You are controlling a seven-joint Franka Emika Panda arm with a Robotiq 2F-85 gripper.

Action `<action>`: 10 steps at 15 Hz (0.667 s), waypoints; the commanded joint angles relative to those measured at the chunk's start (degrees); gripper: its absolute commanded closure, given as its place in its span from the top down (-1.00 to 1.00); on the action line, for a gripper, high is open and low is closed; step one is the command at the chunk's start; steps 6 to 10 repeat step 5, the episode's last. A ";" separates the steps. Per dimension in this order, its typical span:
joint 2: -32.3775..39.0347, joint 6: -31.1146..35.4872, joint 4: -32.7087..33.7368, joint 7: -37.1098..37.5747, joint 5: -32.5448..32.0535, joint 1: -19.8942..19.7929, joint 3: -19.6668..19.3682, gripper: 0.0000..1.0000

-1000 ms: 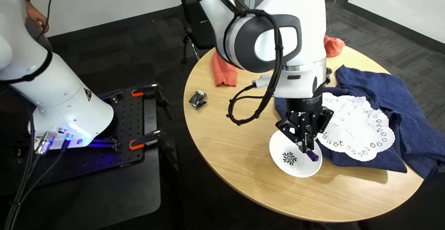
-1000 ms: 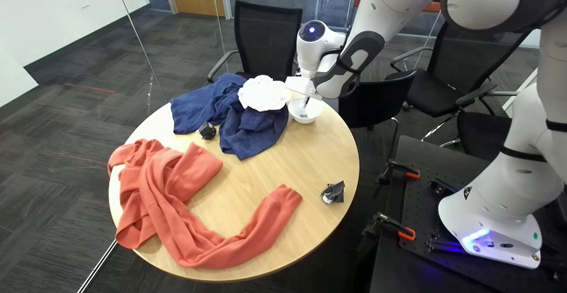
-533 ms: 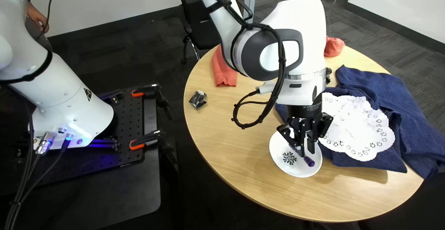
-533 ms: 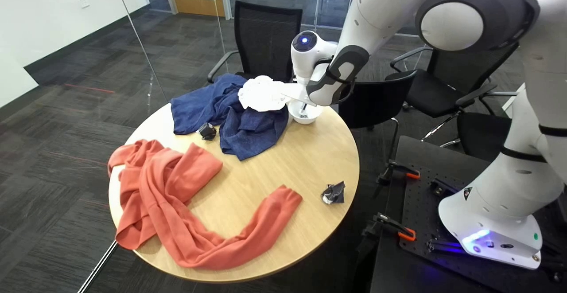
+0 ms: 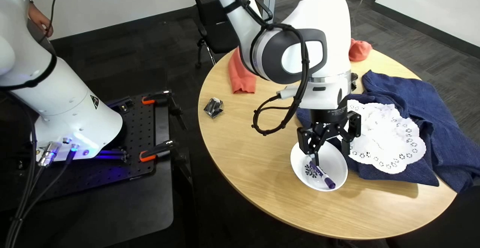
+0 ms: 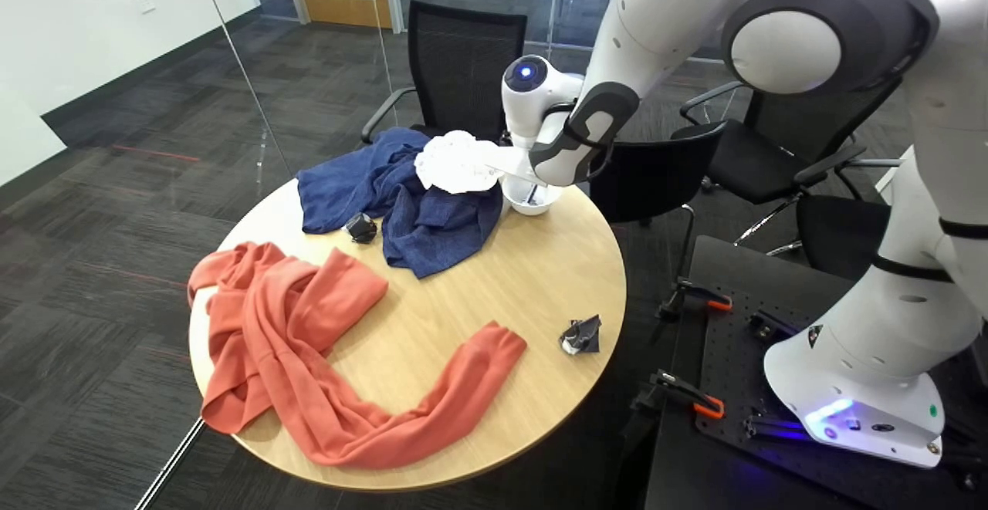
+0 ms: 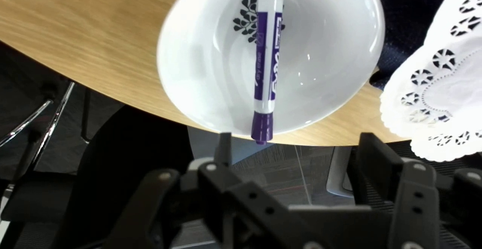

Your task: Pick up the pen from the table and put it in the bowl

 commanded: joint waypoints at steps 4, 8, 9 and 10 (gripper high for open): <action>0.28 0.14 0.08 -0.88 0.96 0.49 -0.25 1.00; 0.28 0.15 0.07 -0.88 0.97 0.50 -0.25 1.00; 0.28 0.15 0.07 -0.88 0.97 0.50 -0.25 1.00; 0.28 0.15 0.07 -0.88 0.97 0.50 -0.25 1.00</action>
